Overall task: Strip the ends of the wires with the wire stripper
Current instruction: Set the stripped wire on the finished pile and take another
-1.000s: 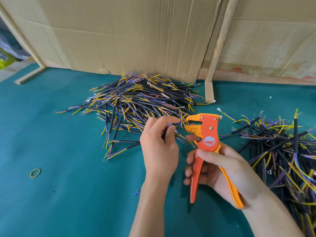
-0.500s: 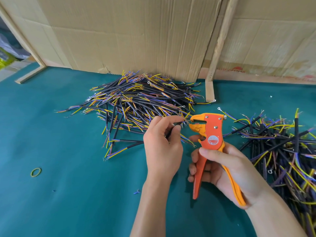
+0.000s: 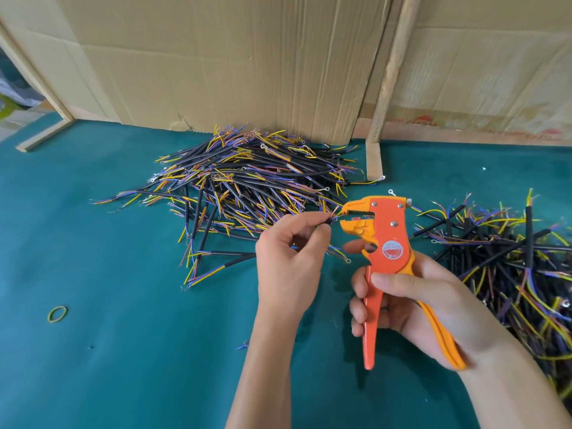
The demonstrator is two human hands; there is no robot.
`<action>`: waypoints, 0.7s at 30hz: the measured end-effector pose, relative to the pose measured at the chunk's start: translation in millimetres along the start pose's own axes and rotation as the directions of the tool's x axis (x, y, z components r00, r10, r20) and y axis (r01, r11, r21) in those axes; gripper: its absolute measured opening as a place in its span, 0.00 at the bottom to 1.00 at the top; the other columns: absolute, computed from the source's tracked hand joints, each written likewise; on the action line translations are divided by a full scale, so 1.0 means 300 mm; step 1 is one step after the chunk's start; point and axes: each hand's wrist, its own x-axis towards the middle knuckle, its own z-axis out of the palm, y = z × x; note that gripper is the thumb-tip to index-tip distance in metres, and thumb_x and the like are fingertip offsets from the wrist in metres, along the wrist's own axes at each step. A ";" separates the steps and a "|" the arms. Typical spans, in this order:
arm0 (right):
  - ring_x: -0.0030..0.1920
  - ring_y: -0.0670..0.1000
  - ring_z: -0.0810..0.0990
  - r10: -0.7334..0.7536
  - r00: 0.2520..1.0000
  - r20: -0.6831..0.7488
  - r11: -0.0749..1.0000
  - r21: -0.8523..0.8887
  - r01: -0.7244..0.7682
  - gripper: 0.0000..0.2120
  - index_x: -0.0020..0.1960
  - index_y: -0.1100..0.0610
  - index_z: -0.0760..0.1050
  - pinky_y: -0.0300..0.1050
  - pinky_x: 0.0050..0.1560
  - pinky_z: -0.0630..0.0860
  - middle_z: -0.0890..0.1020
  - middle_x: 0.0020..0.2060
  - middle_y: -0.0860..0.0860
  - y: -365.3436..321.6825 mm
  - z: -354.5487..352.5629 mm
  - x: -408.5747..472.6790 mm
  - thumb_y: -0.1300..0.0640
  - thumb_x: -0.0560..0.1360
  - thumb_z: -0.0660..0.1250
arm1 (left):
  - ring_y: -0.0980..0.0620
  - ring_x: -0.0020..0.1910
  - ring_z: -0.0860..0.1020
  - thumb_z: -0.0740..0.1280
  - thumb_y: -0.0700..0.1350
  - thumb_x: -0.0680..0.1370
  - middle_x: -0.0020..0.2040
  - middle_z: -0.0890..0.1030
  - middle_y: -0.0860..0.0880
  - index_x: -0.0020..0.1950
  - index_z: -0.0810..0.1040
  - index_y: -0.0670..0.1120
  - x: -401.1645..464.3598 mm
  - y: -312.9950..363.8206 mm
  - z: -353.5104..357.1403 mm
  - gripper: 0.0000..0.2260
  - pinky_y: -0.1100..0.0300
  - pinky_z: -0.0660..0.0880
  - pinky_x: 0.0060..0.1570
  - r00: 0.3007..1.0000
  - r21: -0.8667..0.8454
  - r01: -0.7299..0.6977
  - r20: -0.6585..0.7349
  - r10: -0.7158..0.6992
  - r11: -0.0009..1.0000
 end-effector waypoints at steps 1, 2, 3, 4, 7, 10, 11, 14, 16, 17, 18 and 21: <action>0.38 0.63 0.78 -0.002 1.000 -0.005 1.000 -0.004 0.002 0.24 0.67 0.62 0.76 0.60 0.41 0.79 0.77 0.41 0.62 0.001 0.000 0.000 0.61 0.72 0.73 | 0.57 0.31 0.69 0.70 0.36 0.77 0.29 0.73 0.58 0.46 0.87 0.51 -0.002 0.002 0.001 0.10 0.66 0.67 0.36 1.000 0.006 -0.005 0.013 0.005 1.000; 0.38 0.63 0.78 -0.005 1.000 -0.016 1.000 -0.005 0.005 0.23 0.67 0.62 0.76 0.60 0.41 0.79 0.77 0.41 0.63 0.002 -0.001 0.001 0.62 0.72 0.73 | 0.57 0.31 0.69 0.71 0.36 0.77 0.29 0.72 0.58 0.47 0.87 0.51 -0.003 0.003 0.001 0.10 0.66 0.67 0.36 1.000 0.009 -0.006 0.025 0.006 1.000; 0.38 0.63 0.78 -0.007 1.000 -0.025 1.000 -0.003 0.007 0.23 0.67 0.62 0.77 0.60 0.41 0.79 0.77 0.41 0.63 0.003 -0.002 0.002 0.62 0.72 0.72 | 0.56 0.31 0.69 0.71 0.36 0.77 0.29 0.72 0.57 0.48 0.87 0.51 -0.003 0.003 0.002 0.10 0.66 0.67 0.35 0.999 0.009 -0.006 0.035 0.006 1.000; 0.38 0.63 0.78 -0.007 1.000 -0.027 1.000 0.001 0.007 0.23 0.67 0.62 0.77 0.60 0.41 0.79 0.77 0.41 0.63 0.003 -0.003 0.001 0.62 0.72 0.72 | 0.56 0.31 0.69 0.71 0.36 0.77 0.29 0.72 0.57 0.48 0.87 0.50 -0.003 0.004 0.002 0.10 0.65 0.67 0.36 0.999 0.009 -0.006 0.043 0.006 1.000; 0.37 0.63 0.79 0.001 1.000 -0.009 1.000 0.012 0.000 0.25 0.67 0.62 0.76 0.60 0.41 0.79 0.77 0.41 0.63 0.002 -0.003 0.001 0.60 0.70 0.73 | 0.55 0.33 0.70 0.71 0.35 0.77 0.30 0.74 0.55 0.49 0.87 0.51 -0.003 0.005 -0.001 0.11 0.62 0.69 0.38 0.998 0.008 -0.013 0.060 0.013 1.000; 0.38 0.63 0.79 0.003 1.000 0.000 1.000 0.015 -0.003 0.25 0.67 0.62 0.76 0.60 0.41 0.79 0.77 0.41 0.63 0.004 -0.004 0.000 0.60 0.71 0.73 | 0.54 0.33 0.71 0.71 0.35 0.77 0.31 0.75 0.55 0.49 0.87 0.50 -0.002 0.004 -0.006 0.11 0.59 0.71 0.38 0.997 -0.001 -0.011 0.070 0.011 1.000; 0.38 0.63 0.79 0.004 1.000 0.006 1.000 0.017 -0.004 0.25 0.67 0.62 0.76 0.60 0.41 0.79 0.77 0.41 0.63 0.004 -0.006 0.000 0.60 0.71 0.73 | 0.54 0.33 0.72 0.72 0.35 0.77 0.31 0.76 0.55 0.49 0.87 0.51 -0.002 0.003 -0.008 0.11 0.59 0.71 0.37 0.998 -0.002 -0.014 0.069 0.014 1.000; 0.38 0.63 0.79 0.007 1.000 0.017 1.000 0.018 -0.007 0.25 0.67 0.62 0.76 0.60 0.41 0.79 0.77 0.41 0.63 0.004 -0.008 -0.001 0.60 0.71 0.73 | 0.56 0.33 0.73 0.72 0.33 0.76 0.33 0.78 0.53 0.47 0.87 0.51 -0.003 0.006 -0.016 0.13 0.64 0.71 0.38 0.997 0.018 -0.060 0.057 0.059 0.998; 0.38 0.63 0.79 0.014 1.000 0.019 1.000 0.018 -0.015 0.25 0.67 0.62 0.76 0.60 0.41 0.79 0.77 0.41 0.63 0.005 -0.008 -0.002 0.60 0.71 0.73 | 0.56 0.35 0.74 0.72 0.33 0.76 0.34 0.78 0.52 0.48 0.87 0.52 -0.003 0.007 -0.018 0.13 0.64 0.70 0.39 0.994 0.061 -0.099 0.052 0.095 0.993; 0.38 0.63 0.79 0.018 1.000 0.020 1.000 0.017 -0.018 0.25 0.67 0.62 0.76 0.60 0.41 0.79 0.77 0.41 0.63 0.006 -0.009 -0.001 0.60 0.71 0.73 | 0.56 0.35 0.74 0.72 0.33 0.76 0.35 0.78 0.52 0.48 0.88 0.52 -0.001 0.005 -0.017 0.13 0.64 0.70 0.39 0.993 0.084 -0.111 0.048 0.107 0.990; 0.37 0.63 0.79 0.023 1.000 0.020 1.000 0.015 -0.023 0.25 0.67 0.62 0.76 0.60 0.41 0.79 0.77 0.41 0.63 0.007 -0.009 0.000 0.60 0.71 0.74 | 0.56 0.35 0.74 0.72 0.34 0.76 0.35 0.79 0.52 0.48 0.88 0.52 0.000 0.003 -0.016 0.13 0.63 0.69 0.39 0.993 0.102 -0.117 0.041 0.113 0.988; 0.37 0.63 0.79 0.032 0.999 0.017 0.999 0.008 -0.032 0.24 0.67 0.62 0.76 0.59 0.40 0.79 0.77 0.40 0.62 0.009 -0.004 0.004 0.60 0.71 0.74 | 0.54 0.35 0.74 0.72 0.34 0.76 0.36 0.78 0.50 0.48 0.88 0.51 0.001 0.001 -0.013 0.12 0.62 0.69 0.37 0.992 0.132 -0.122 0.022 0.121 0.984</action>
